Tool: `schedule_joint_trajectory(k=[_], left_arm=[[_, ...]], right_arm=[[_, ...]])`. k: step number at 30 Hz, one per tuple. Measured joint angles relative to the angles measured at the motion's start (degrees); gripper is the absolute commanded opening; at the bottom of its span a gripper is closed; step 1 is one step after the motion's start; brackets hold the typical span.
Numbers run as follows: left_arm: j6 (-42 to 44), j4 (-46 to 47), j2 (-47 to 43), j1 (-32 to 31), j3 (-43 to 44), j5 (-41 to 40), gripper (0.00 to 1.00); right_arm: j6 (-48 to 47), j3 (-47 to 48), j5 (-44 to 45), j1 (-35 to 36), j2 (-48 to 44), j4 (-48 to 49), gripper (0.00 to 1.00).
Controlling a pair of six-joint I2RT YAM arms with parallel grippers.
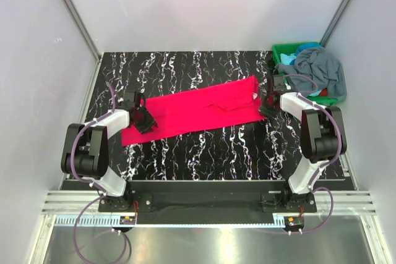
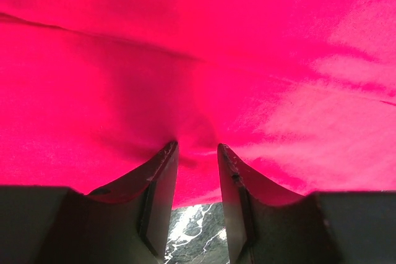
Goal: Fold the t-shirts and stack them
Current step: Fold the tshirt
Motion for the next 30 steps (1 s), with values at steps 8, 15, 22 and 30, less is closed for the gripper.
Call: schedule_joint_trajectory(k=[8,15,22,30], left_arm=[[-1.44,2.25,-2.08,-0.02,-2.54,-1.51,0.38],[-1.57,0.00,-6.19,0.00,-4.20,-2.62,0.40],[1.55,-3.96,-16.98,-1.64,0.31,-5.66,0.44],[7.56,-1.95,-11.98,-5.09,1.99,-4.35,0.41]], right_arm=[[-2.60,3.58,3.72,-0.04,5.75,1.55,0.00],[-5.38,8.22,4.59,-0.07,8.59,0.20,0.00],[-8.79,22.56,4.44,-0.11,17.79,-0.74,0.00],[-12.68,42.75,2.38,-0.11,31.74,-3.48,0.00]])
